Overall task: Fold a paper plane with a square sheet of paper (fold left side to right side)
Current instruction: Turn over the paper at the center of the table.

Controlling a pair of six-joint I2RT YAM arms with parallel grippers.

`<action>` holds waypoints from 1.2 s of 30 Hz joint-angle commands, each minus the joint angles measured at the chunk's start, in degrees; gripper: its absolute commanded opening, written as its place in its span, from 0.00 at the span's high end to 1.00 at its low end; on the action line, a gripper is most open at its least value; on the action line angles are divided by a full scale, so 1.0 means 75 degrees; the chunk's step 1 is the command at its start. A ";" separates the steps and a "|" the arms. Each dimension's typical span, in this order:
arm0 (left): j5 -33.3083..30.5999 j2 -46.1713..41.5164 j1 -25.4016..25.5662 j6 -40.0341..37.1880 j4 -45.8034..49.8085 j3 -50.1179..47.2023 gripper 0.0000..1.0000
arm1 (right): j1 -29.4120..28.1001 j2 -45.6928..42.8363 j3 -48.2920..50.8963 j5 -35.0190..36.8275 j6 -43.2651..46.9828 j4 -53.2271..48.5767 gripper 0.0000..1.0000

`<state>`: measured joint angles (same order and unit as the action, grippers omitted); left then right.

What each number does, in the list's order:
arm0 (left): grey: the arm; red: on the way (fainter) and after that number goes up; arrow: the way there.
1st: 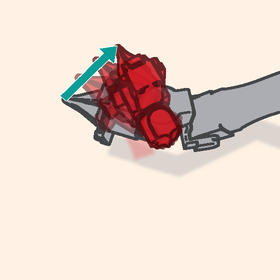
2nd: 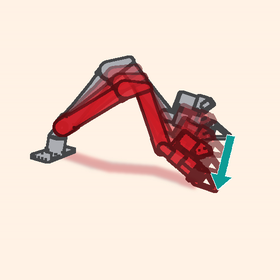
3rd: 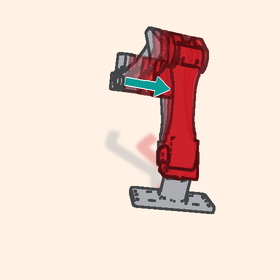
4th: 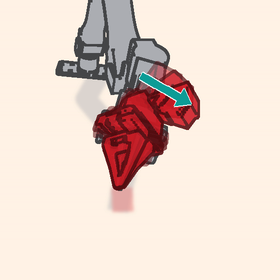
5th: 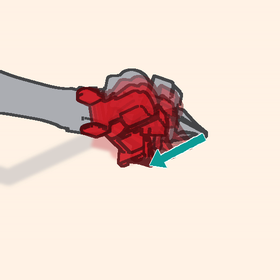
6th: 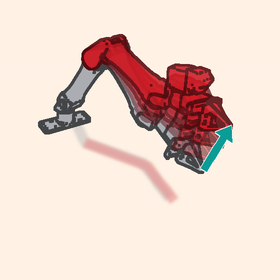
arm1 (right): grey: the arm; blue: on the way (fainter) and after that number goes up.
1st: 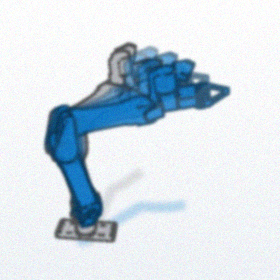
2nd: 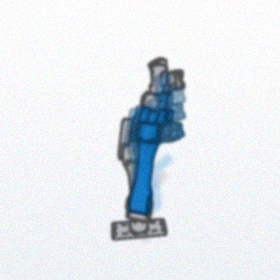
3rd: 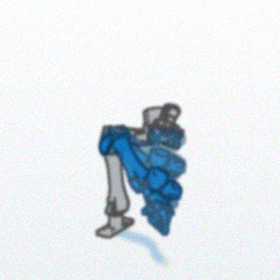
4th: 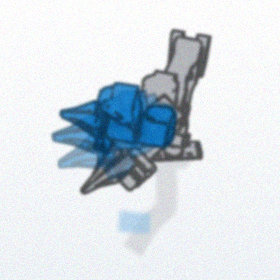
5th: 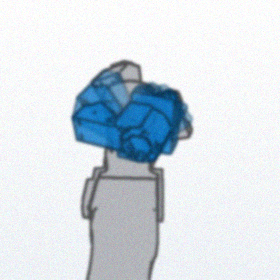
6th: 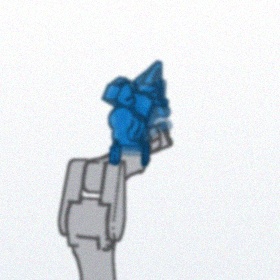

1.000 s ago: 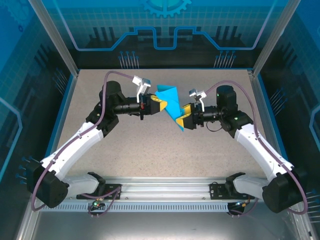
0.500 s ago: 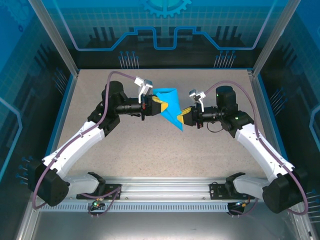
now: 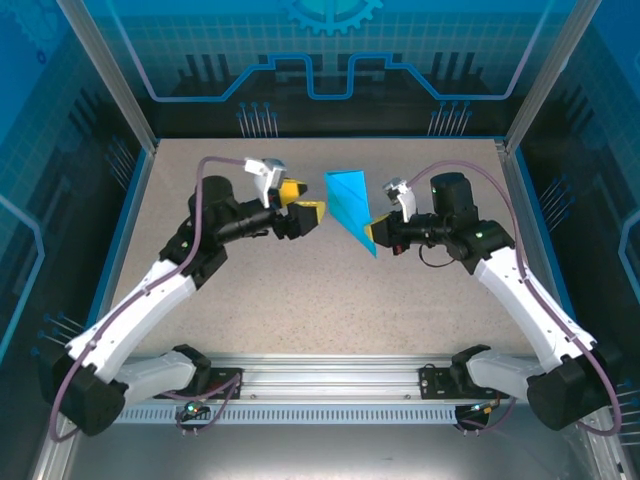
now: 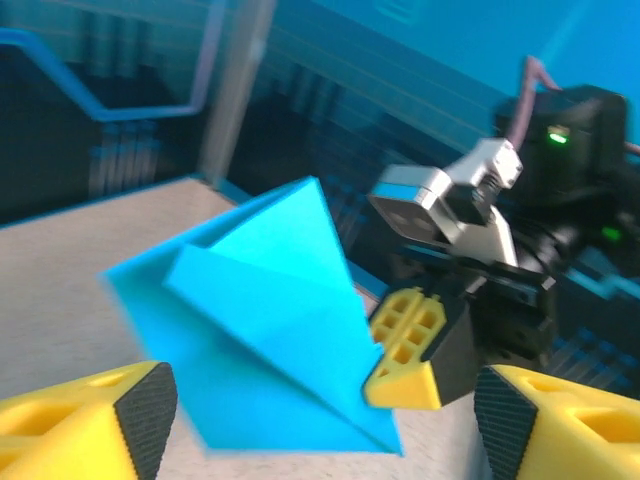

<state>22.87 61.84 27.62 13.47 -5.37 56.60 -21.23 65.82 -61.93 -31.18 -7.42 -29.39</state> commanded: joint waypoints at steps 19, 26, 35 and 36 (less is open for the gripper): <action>-0.7461 -0.0947 -0.0382 0.3278 0.3563 -0.0281 0.01 | -0.3754 0.6568 -0.3987 1.2007 -0.1882 -0.5475 0.90; -0.7239 -0.0866 -0.0489 0.3219 0.3597 -0.0225 0.01 | -0.4034 0.8141 -0.4741 1.1632 -0.1643 -0.5340 0.78; -0.6869 -0.0560 -0.0536 0.3120 0.3619 -0.0052 0.02 | -0.4275 0.8025 -0.4448 0.9977 -0.1170 -0.4743 0.52; -0.6828 -0.0536 -0.0537 0.3098 0.3620 -0.0038 0.02 | -0.4285 0.7817 -0.4326 0.9700 -0.1085 -0.4612 0.48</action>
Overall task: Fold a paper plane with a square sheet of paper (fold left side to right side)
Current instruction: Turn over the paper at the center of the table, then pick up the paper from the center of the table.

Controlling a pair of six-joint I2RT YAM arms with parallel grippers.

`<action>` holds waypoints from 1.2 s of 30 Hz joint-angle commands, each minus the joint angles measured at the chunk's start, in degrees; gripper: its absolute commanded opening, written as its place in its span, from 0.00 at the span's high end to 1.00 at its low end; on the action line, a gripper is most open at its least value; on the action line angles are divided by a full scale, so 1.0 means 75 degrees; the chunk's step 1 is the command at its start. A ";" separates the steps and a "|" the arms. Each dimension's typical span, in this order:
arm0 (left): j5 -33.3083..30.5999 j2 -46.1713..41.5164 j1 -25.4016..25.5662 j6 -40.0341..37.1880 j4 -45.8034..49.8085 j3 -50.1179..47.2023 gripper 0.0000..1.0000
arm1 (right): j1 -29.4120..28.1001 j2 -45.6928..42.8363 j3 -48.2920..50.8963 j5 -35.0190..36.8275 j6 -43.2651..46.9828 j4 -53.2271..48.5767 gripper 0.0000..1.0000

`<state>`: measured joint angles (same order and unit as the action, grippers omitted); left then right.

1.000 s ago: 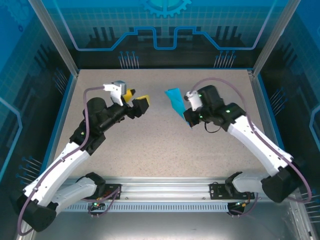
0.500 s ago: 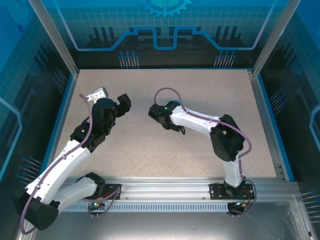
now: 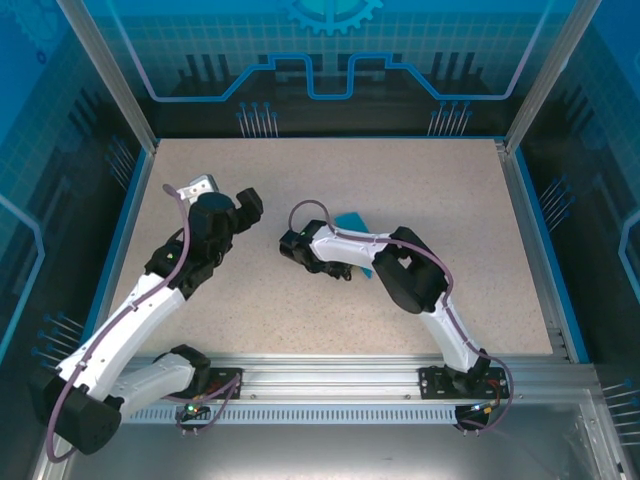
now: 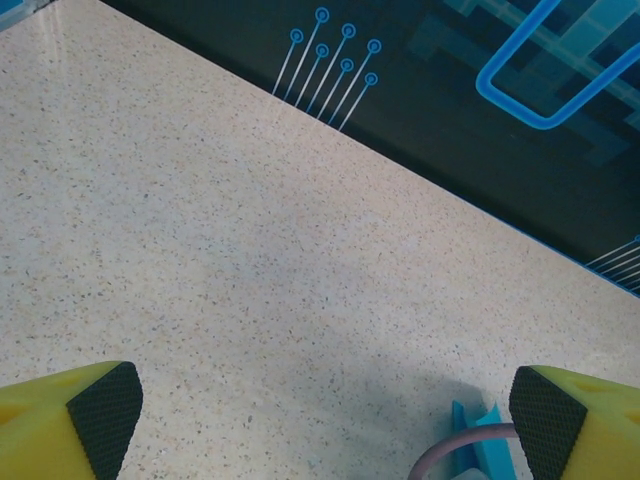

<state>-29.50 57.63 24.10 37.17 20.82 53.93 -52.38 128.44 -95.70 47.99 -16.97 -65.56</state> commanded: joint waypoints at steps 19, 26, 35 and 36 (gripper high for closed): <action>0.4317 0.2217 -0.0110 -0.0473 -0.1289 0.0555 0.03 | 0.3098 -0.7972 0.4995 -0.6224 0.0024 0.4384 0.01; 0.6058 0.4076 0.0002 0.0228 -0.2864 0.0551 0.08 | 0.4256 -0.8995 0.6311 -0.7011 -0.0617 0.5274 0.01; 0.6780 0.6493 0.0534 0.0750 -0.3678 0.1479 0.16 | 0.5148 -0.9362 0.7161 -0.8374 -0.0772 0.5764 0.01; 0.6780 0.6660 0.0566 0.0763 -0.3704 0.1589 0.17 | 0.5192 -0.9401 0.7199 -0.8424 -0.0764 0.5765 0.00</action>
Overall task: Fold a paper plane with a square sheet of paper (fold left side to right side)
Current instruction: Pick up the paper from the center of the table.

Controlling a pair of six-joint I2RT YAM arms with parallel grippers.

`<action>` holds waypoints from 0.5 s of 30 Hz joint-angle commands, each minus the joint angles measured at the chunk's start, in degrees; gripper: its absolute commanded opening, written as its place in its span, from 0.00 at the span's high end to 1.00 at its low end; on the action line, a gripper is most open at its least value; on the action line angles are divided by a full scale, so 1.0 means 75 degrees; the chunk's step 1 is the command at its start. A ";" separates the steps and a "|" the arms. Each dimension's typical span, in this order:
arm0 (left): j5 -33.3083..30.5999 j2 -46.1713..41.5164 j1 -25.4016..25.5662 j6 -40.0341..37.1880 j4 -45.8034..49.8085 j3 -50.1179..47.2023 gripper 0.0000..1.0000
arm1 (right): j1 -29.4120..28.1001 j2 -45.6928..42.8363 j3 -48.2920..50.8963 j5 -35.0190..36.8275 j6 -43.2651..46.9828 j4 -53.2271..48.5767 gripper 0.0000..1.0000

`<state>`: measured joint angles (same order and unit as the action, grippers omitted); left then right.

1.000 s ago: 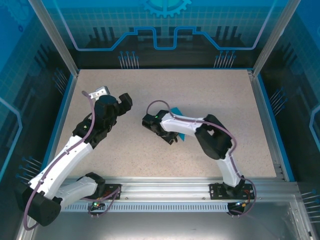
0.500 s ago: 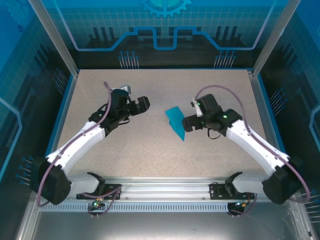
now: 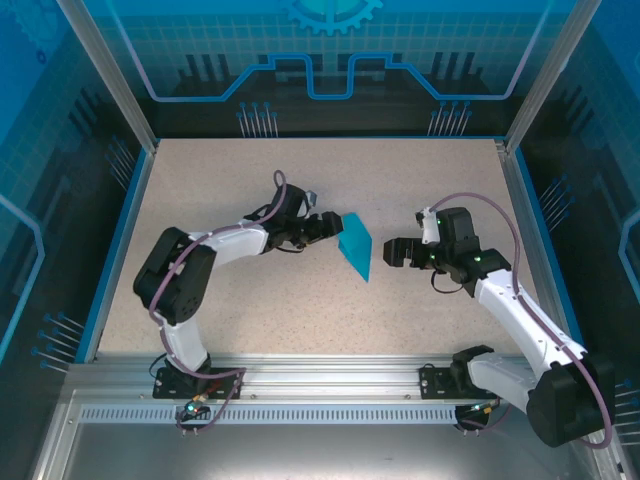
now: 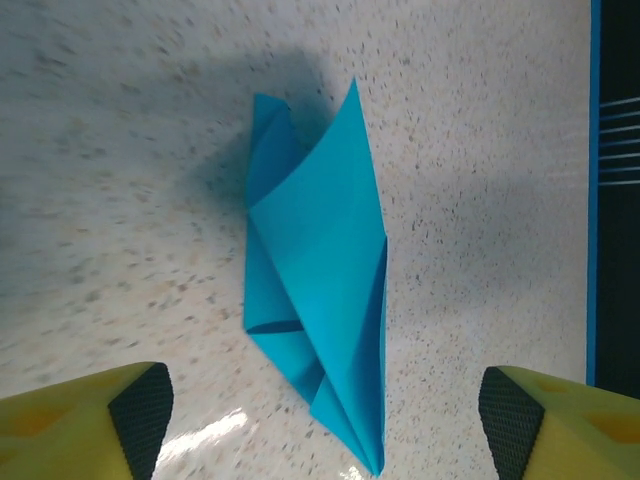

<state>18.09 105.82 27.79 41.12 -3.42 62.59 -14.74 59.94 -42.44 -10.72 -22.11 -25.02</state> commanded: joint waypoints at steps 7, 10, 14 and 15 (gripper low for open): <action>0.0618 0.1155 0.0204 0.0257 -0.0291 0.1169 0.26 | 0.0581 -0.0176 0.0188 -0.1236 -0.0026 0.0455 0.01; 0.0608 0.1464 0.0268 0.0213 -0.0001 0.1502 0.32 | 0.0618 -0.0251 0.0142 -0.1186 0.0025 0.0421 0.01; 0.0471 0.1700 0.0328 -0.0010 0.0473 0.1846 0.34 | 0.0665 -0.0267 -0.0004 -0.1195 0.0185 0.0279 0.00; 0.0471 0.1733 0.0329 -0.0008 0.0459 0.1864 0.36 | 0.0697 -0.0258 -0.0008 -0.1223 0.0192 0.0277 0.01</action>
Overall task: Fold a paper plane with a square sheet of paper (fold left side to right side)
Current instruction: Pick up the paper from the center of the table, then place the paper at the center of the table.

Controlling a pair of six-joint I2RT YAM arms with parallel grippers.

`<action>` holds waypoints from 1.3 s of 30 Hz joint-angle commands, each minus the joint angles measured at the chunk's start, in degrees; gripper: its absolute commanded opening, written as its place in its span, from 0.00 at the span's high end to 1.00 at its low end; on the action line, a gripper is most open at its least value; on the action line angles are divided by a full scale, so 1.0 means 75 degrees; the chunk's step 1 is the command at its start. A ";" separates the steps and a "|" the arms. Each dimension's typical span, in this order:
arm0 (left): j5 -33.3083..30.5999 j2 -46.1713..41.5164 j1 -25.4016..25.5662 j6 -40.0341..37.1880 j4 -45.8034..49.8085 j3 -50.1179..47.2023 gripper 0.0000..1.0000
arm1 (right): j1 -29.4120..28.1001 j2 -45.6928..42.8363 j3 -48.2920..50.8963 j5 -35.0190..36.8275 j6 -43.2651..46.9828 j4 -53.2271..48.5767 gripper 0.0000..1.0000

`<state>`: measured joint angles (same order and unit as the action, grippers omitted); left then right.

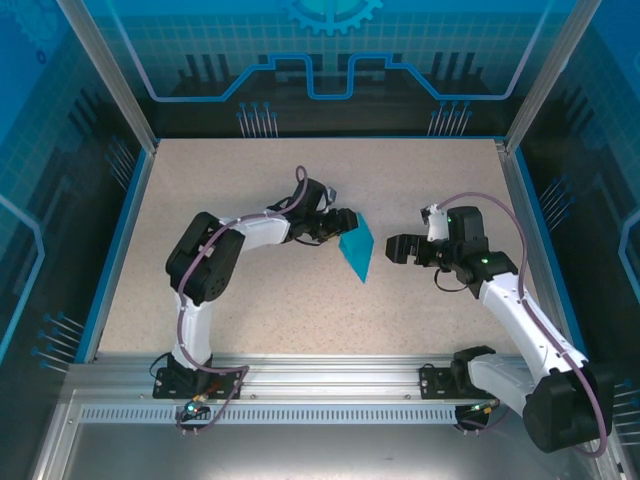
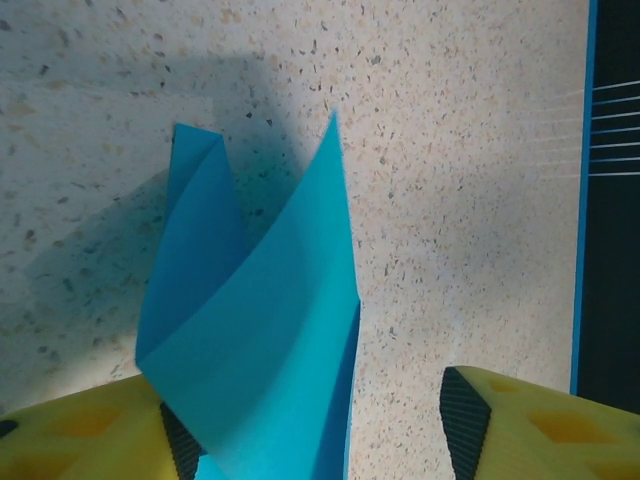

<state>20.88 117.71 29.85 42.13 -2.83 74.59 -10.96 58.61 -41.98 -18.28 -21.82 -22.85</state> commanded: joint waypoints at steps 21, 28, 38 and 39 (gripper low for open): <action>0.2933 -0.3134 -0.0192 -0.3745 0.0185 -0.1158 1.00 | 0.1423 0.1754 0.0193 -0.4891 -0.0490 0.4146 0.01; 0.3624 -0.3519 -0.0323 -0.4029 0.0279 -0.1373 1.00 | 0.1252 0.2680 0.0098 -0.6241 -0.0304 0.5343 0.07; 0.3744 -0.3531 -0.0341 -0.4059 0.0264 -0.1355 1.00 | 0.0678 0.3228 -0.0443 -0.6491 0.0319 0.4131 0.38; 0.3743 -0.3531 -0.0336 -0.4070 0.0268 -0.1364 1.00 | 0.0644 0.3273 -0.0491 -0.6492 0.0347 0.4053 0.43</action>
<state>46.65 92.62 27.73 13.34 -1.13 64.79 -4.97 82.06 -43.86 -64.47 -20.73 9.67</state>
